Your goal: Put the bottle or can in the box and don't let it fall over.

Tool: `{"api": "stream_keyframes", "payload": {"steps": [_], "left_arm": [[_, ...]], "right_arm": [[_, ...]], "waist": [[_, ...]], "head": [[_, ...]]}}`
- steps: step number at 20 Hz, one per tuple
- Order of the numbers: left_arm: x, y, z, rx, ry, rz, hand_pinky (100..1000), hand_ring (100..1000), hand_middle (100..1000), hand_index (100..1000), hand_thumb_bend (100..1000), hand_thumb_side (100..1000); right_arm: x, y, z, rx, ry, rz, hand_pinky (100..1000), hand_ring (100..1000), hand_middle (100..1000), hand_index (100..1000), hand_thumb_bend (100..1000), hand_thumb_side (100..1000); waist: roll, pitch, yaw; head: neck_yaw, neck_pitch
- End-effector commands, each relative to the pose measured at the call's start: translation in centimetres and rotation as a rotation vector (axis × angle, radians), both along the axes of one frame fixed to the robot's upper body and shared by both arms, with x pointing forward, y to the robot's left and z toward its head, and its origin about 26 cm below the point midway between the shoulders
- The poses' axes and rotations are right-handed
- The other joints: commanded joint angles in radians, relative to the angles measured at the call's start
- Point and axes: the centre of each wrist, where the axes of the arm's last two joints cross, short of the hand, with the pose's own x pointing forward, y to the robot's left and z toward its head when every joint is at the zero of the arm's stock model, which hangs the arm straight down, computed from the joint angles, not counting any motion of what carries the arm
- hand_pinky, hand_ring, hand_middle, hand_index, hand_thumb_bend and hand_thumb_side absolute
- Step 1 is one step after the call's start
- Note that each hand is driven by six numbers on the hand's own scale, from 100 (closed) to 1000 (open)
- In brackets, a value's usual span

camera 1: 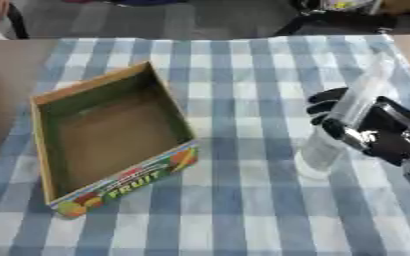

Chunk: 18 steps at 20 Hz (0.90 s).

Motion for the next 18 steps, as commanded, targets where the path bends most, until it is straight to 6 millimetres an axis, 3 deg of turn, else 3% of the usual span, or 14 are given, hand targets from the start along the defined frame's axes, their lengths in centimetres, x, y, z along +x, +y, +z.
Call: {"api": "stream_keyframes", "payload": {"steps": [1, 18], "left_arm": [[0.1, 0.3, 1.3, 0.027, -0.033, -0.006, 866, 522, 702, 776, 752, 542], [0.1, 0.3, 1.3, 0.027, -0.036, -0.006, 867, 523, 703, 776, 750, 544]], "right_arm": [[0.1, 0.1, 0.7, -0.020, -0.015, 0.007, 752, 790, 771, 762, 364, 281], [0.3, 0.1, -0.9, -0.036, 0.032, 0.009, 759, 807, 822, 750, 368, 272]], "waist": [[0.001, -0.010, 0.002], [0.001, -0.009, 0.003]], "head": [[-0.002, -0.011], [-0.002, -0.018]]}}
